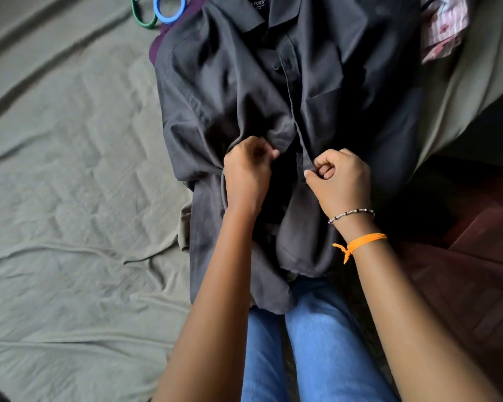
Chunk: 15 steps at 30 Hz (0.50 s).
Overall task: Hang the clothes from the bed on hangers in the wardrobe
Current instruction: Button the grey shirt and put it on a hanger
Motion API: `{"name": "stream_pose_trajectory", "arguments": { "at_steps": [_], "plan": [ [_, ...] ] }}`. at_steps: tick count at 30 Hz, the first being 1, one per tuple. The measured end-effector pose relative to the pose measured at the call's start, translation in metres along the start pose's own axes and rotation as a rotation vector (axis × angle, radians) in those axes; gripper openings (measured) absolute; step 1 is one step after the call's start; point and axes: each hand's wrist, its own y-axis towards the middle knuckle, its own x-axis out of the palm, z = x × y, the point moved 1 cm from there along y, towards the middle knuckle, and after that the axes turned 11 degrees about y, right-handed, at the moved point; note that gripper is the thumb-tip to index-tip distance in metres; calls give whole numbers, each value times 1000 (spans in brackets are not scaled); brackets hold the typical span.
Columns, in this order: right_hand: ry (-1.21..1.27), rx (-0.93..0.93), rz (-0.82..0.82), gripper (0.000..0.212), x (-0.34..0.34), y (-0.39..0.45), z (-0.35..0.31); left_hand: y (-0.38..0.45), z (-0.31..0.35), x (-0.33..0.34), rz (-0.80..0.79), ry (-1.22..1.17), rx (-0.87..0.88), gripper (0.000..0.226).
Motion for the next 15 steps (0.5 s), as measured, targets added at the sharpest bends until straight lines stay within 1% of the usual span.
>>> {"name": "stream_pose_trajectory", "arguments": {
  "at_steps": [2,4,7,9,10,11,12,15],
  "plan": [
    [61,-13,-27,9,6,-5,-4,-16,1,-10,-57,-114,-42,13],
    [197,-7,-40,7,11,-12,-15,-30,0,-16,-106,-252,-94,18],
    [380,28,-2,13,11,-21,-25,-42,1,-21,-160,-466,-154,16],
    [422,34,14,14,10,-25,-27,-48,5,-26,-217,-543,-204,15],
    [434,32,20,14,9,-27,-28,-49,7,-29,-230,-546,-217,16],
    [440,24,28,14,8,-29,-29,-51,8,-31,-222,-516,-217,17],
    [440,5,43,13,6,-31,-30,-52,9,-33,-188,-431,-194,17],
    [401,-115,106,8,5,-38,-37,-53,15,-42,-47,14,-59,11]
  ]
}}
